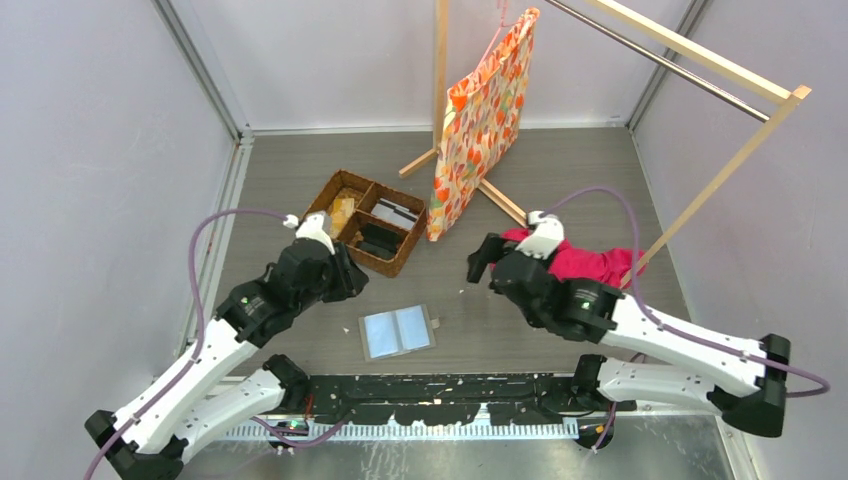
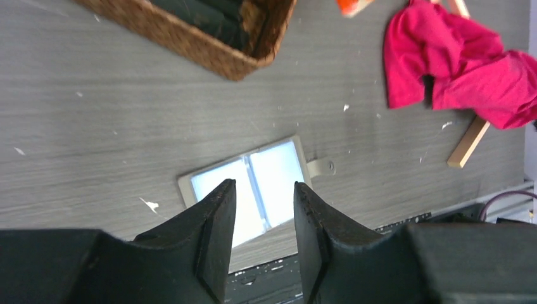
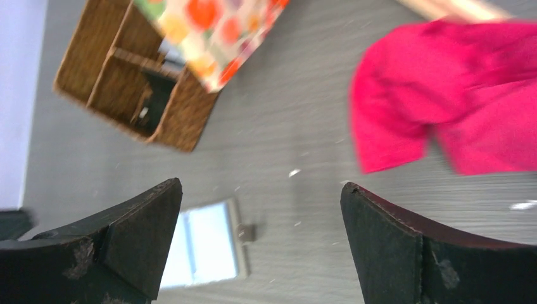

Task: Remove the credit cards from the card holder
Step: Reset both arms

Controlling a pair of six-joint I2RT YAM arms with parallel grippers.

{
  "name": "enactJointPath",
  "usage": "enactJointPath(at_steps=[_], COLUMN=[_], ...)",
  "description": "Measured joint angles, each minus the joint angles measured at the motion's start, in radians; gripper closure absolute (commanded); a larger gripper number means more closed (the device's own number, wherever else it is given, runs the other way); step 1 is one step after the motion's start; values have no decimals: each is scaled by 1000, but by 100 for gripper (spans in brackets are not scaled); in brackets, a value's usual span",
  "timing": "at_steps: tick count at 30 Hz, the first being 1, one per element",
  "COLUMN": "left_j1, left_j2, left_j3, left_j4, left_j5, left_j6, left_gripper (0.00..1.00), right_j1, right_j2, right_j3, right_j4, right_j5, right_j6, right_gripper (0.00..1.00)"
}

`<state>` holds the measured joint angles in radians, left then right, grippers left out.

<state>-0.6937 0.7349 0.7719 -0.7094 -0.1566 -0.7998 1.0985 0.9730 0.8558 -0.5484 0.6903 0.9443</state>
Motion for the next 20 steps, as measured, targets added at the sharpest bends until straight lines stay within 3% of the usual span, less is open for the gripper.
enactJointPath(at_steps=[8,20], left_j1=[0,0], left_j2=[27,-38], left_j3=[195,157], left_j4=[-132,-173], left_j5=[-145,-188], left_j6=[129,149], left_gripper=[58,58], right_j1=[-1,-1], right_j2=[-156,-314], right_j3=[58,-19], right_j4=[-337,-511], right_j5=[312,386], right_j6=[59,182], right_gripper=[0,0])
